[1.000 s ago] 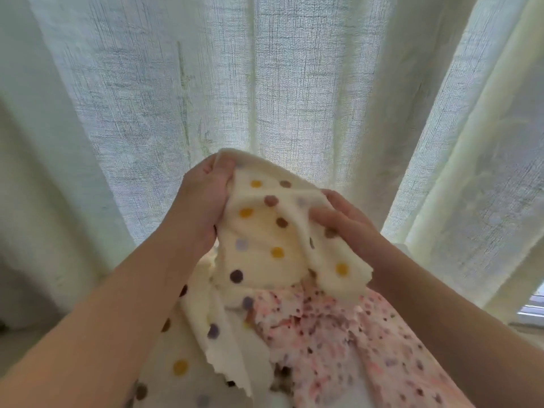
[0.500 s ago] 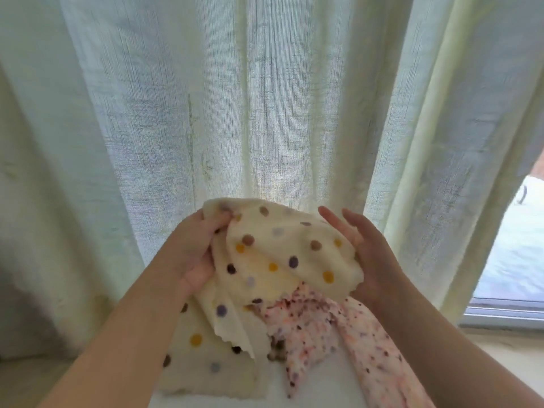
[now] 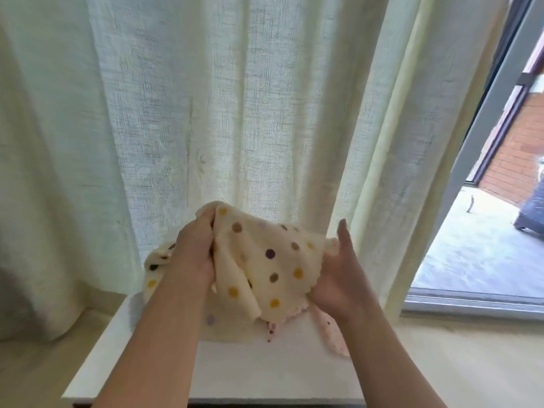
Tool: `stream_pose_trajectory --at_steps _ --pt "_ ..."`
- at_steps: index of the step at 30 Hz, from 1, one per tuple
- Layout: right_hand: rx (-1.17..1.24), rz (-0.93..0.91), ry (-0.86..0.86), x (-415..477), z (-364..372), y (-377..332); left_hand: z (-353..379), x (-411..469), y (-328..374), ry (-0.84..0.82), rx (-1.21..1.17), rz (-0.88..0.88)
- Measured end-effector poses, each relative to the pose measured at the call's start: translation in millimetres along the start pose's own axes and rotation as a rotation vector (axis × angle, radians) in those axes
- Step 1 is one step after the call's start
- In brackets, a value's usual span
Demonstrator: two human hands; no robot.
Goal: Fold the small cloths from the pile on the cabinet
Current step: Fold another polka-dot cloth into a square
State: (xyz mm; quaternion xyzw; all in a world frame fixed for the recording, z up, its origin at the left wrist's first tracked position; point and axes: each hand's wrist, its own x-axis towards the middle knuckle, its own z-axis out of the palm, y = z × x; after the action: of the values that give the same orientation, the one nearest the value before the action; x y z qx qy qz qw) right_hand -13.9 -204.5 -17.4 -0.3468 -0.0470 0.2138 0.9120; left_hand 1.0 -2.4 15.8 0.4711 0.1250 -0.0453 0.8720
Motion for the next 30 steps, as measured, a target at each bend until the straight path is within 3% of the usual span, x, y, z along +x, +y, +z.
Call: stream_pose_trajectory --at_steps 4,7,10,12,17,20,23,26,30 --pt "-0.132 0.128 0.009 0 0 6 5 3 10 -0.087 -0.164 -0.014" --pt "-0.140 0.008 -0.020 7 8 -5 1 -1 22 -0.216 -0.128 0.081" --pt "0.021 -0.126 0.002 9 16 -20 -7 1 29 -0.308 0.026 0.121" --pt "-0.005 -0.131 -0.035 8 13 -29 -8 4 29 -0.248 0.158 0.154" --pt "-0.571 -0.037 0.062 15 -10 -36 -9 19 18 0.098 0.444 0.271" --pt "-0.754 -0.154 0.224 12 -11 -40 -6 21 12 0.363 0.754 0.573" --pt "-0.779 -0.308 0.364 4 -14 -48 -4 15 12 0.401 0.774 0.705" --pt "-0.854 -0.381 0.401 -6 -11 -53 -8 14 19 0.284 0.762 0.579" --pt "-0.836 -0.365 0.311 -20 -5 -63 -14 -3 31 -0.225 0.805 0.423"
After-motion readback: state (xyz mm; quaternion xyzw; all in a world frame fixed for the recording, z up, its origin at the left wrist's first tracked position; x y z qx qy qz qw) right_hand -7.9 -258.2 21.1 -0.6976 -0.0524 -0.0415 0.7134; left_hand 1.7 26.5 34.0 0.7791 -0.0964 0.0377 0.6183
